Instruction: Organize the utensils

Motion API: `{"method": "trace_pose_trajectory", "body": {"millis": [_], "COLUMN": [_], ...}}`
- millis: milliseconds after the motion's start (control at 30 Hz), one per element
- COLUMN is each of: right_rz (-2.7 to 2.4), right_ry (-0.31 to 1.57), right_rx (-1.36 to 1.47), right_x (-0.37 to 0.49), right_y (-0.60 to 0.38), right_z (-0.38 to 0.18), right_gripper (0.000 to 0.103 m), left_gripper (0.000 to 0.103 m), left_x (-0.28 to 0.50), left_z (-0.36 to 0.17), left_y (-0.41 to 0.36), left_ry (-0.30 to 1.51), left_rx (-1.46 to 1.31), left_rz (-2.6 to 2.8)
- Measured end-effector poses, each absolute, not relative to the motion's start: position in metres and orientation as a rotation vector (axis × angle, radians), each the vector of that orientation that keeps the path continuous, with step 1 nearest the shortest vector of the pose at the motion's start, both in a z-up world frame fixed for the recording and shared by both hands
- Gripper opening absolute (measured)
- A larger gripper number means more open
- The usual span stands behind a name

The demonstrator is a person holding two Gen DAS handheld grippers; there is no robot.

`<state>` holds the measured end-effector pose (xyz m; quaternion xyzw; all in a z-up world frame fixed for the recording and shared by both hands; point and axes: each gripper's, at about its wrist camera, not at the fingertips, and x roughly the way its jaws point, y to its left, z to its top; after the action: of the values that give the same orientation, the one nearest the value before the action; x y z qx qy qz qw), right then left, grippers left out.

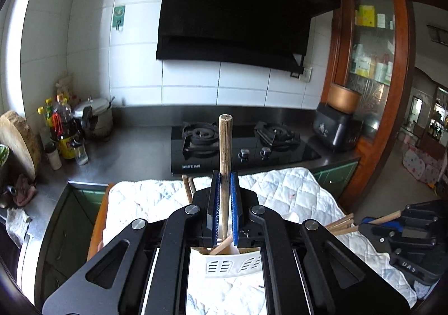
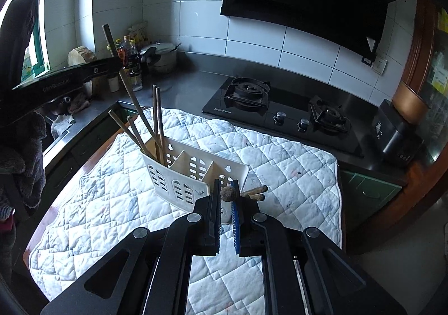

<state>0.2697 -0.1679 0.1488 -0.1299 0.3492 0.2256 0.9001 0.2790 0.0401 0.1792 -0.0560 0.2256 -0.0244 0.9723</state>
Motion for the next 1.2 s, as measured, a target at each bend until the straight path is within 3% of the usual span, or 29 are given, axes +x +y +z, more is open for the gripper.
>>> {"method": "trace_pose_trajectory", "body": {"millis": [400,900,967,1000,1033,1200], "right_rz": [0.483,0.468,0.466,0.463,0.46,0.462], "right_ry": [0.83,0.83,0.818,0.811,0.8,0.761], "right_rx": [-0.273,-0.243,-0.238,-0.24,-0.242,-0.233], "right_x": [0.302,0.307,0.301,0.298,0.294,0.272], "right_y": [-0.153,-0.156,-0.158,-0.158,-0.159,-0.163], "right_z": [0.144,0.141,0.144,0.145,0.147,0.153], "right_gripper": [0.007,0.01,0.017,0.019,0.02,0.03], "left_gripper": [0.006,0.01,0.02,0.04,0.045,0.045], "left_x": [0.307,0.288,0.281,0.275,0.27,0.245], "left_z": [0.148,0.152,0.155,0.157,0.158,0.163], "left_y": [0.052,0.057,0.057,0.057,0.056,0.051], "left_ry": [0.57,0.548,0.537,0.526,0.515,0.487], "left_rx": [-0.135,-0.14,-0.137,-0.136,-0.132,-0.107], "left_rz": [-0.056,-0.072,-0.072,-0.065,-0.062,-0.063]}}
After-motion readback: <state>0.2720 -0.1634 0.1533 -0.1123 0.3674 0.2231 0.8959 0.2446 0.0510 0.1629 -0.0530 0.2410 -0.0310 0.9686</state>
